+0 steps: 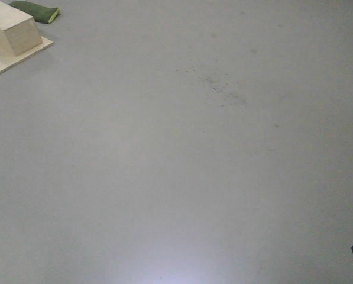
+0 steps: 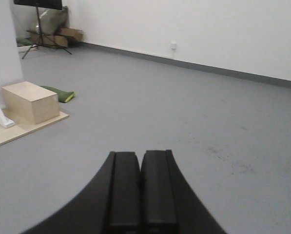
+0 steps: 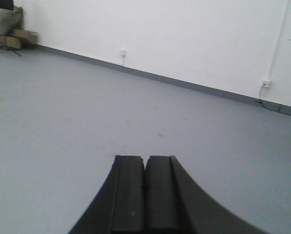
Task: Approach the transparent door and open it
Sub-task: 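Drive the base forward to the glass sliding door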
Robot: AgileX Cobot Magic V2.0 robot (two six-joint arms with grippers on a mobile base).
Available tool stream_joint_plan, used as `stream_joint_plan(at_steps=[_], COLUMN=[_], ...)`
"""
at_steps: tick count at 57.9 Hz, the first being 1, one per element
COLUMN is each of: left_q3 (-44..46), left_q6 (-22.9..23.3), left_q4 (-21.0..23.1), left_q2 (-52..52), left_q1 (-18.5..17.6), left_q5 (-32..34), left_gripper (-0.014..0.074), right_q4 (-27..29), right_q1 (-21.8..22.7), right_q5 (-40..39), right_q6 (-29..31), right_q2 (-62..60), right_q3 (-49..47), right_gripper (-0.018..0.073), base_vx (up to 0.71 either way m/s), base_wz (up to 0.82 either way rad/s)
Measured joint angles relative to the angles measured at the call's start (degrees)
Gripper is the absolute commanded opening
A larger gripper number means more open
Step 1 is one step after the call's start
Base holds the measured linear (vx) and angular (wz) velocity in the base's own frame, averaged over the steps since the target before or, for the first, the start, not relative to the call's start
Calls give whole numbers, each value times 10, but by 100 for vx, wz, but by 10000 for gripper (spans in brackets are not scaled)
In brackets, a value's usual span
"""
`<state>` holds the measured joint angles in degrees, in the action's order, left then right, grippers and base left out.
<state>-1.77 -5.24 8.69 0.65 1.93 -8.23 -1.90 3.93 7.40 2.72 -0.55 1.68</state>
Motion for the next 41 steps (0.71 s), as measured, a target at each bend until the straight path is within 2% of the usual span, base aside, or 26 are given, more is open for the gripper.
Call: stream_joint_plan(at_steps=[41], left_q3=[0], left_q6=[0], left_q4=[0], left_q2=[0], left_q1=[0], left_q5=[0], left_gripper=[-6], right_q4=[0], right_q1=[0], right_q5=[0], right_q6=[0], right_q2=[0], right_q3=[0], right_gripper=[-9], base_vx=[65], base_wz=[58])
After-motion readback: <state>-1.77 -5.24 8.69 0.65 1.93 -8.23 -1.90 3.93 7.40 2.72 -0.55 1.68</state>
